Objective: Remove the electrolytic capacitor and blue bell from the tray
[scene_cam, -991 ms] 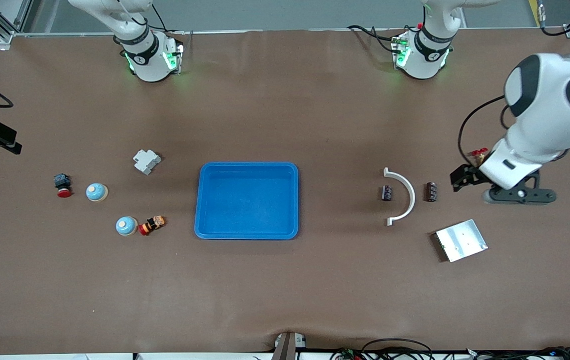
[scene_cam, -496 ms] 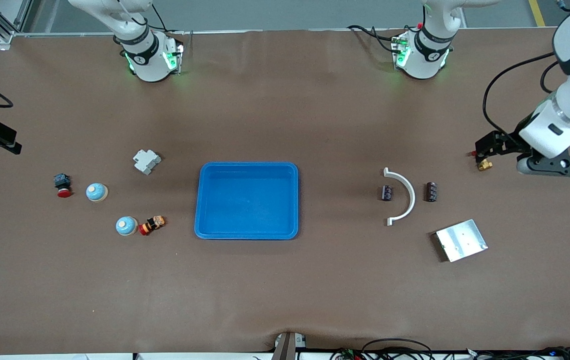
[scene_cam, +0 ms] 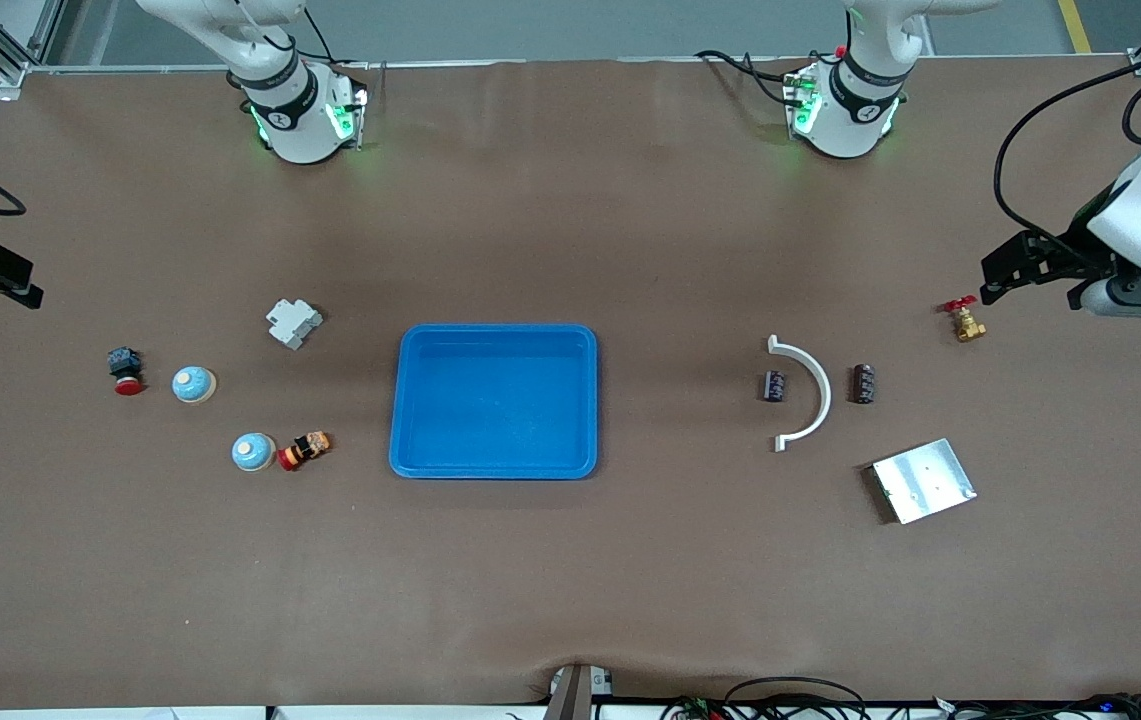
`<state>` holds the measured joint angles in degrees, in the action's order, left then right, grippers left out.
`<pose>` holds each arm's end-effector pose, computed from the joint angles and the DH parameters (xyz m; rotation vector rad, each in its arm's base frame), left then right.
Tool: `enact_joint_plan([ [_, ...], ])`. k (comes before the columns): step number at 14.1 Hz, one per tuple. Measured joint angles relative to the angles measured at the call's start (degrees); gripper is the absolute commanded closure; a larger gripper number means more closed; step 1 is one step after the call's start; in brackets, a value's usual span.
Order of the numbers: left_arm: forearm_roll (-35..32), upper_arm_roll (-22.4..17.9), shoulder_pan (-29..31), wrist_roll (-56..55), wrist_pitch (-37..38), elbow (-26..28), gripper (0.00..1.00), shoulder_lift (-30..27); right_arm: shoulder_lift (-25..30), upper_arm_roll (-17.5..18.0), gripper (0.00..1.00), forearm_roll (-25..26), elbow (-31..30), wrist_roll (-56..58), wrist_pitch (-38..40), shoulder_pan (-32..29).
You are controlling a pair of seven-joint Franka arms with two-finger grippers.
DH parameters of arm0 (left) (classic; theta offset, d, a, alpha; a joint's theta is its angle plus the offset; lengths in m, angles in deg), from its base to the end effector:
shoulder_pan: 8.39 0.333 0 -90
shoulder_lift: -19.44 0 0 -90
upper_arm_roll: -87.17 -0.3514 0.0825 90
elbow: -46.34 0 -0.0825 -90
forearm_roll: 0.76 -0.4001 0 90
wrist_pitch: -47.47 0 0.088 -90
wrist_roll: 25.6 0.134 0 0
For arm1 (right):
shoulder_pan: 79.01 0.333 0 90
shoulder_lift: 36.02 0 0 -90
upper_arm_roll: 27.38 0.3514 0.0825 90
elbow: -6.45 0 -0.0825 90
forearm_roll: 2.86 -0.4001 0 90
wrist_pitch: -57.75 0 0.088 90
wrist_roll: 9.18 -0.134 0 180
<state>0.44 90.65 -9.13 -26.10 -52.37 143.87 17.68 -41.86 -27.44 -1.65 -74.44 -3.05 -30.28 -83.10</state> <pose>0.5736 -0.0453 0.6012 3.1164 -0.0968 0.1094 0.6018 -0.0465 0.6474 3.1178 0.0524 0.0323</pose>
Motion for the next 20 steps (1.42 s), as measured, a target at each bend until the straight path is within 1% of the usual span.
enact_joint_plan([
  [8, 0.0, 0.09, -0.21, -1.15, 0.07, -0.08, 0.0, -3.17, 0.0, 0.0, 0.0, 0.0, 0.0, 0.0, 0.0, 0.0],
  [20, 0.0, 0.07, -2.15, -1.15, -0.13, 0.02, 0.0, -2.85, 0.0, 0.0, 0.0, 0.0, 0.0, 0.0, -0.03, 0.0],
])
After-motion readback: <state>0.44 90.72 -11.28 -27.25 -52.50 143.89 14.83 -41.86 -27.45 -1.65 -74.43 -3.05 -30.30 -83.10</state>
